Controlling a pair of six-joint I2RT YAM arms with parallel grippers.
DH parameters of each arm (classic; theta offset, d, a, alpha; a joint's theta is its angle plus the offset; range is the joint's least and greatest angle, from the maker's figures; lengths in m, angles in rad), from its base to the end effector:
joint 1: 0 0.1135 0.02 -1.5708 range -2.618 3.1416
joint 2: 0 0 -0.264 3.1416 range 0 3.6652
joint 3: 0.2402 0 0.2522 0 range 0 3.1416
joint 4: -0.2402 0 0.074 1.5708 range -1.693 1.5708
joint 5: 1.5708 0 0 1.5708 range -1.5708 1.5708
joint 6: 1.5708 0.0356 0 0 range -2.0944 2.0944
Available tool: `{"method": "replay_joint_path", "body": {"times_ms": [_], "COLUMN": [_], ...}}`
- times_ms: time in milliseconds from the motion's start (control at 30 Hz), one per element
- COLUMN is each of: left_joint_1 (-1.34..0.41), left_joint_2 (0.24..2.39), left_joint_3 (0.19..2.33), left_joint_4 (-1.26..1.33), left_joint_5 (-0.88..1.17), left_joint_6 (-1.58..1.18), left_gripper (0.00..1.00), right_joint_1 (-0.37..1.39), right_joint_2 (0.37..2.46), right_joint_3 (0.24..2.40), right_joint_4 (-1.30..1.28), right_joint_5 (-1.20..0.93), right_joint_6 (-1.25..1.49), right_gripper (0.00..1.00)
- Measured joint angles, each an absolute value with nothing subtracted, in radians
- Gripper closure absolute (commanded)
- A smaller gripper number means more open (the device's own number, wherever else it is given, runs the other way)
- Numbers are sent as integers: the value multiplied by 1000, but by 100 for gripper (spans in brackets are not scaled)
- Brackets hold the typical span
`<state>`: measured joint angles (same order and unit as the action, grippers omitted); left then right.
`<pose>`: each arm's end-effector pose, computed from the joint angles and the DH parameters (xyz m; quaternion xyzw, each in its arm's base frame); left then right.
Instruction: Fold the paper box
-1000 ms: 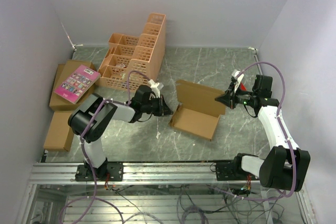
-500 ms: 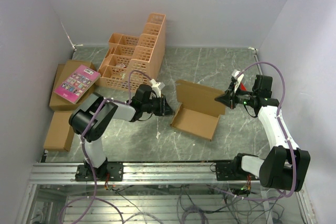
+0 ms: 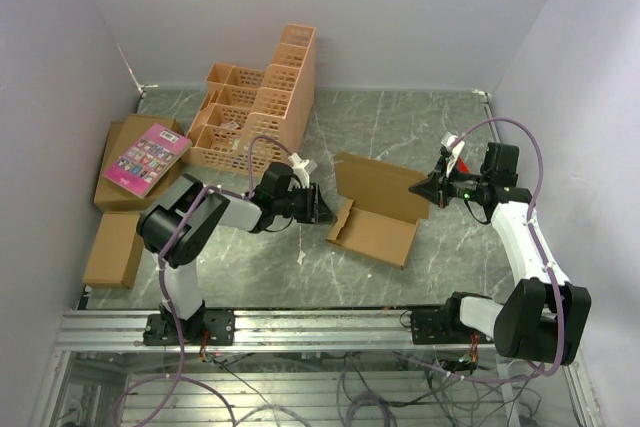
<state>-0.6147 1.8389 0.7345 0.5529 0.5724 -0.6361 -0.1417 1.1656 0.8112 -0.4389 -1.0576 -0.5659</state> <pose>0.2684 -0.2131 0.1218 0.1288 0.8388 -0.4738 0.2352 0.2327 -0.0019 0.2622 -0.3551 0.7408 0.3246 0.4687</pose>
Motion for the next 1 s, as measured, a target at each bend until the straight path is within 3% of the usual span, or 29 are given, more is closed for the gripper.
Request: {"method": "replay_joint_path", "body": {"times_ms": [733, 1000], "left_joint_1": [-674, -702], "left_joint_2": [1867, 1872], "left_joint_3": [786, 842], "left_joint_4": [529, 413], "left_joint_5": [551, 478], "left_joint_6": [-649, -598], "left_gripper": [52, 62], "right_joint_1": [-127, -123], "right_joint_2": [1153, 1149], "right_joint_3": [811, 811], "right_joint_4": [-439, -439], "right_joint_5": [-1058, -1058], "right_joint_6": [-577, -579], "right_gripper": [100, 100]}}
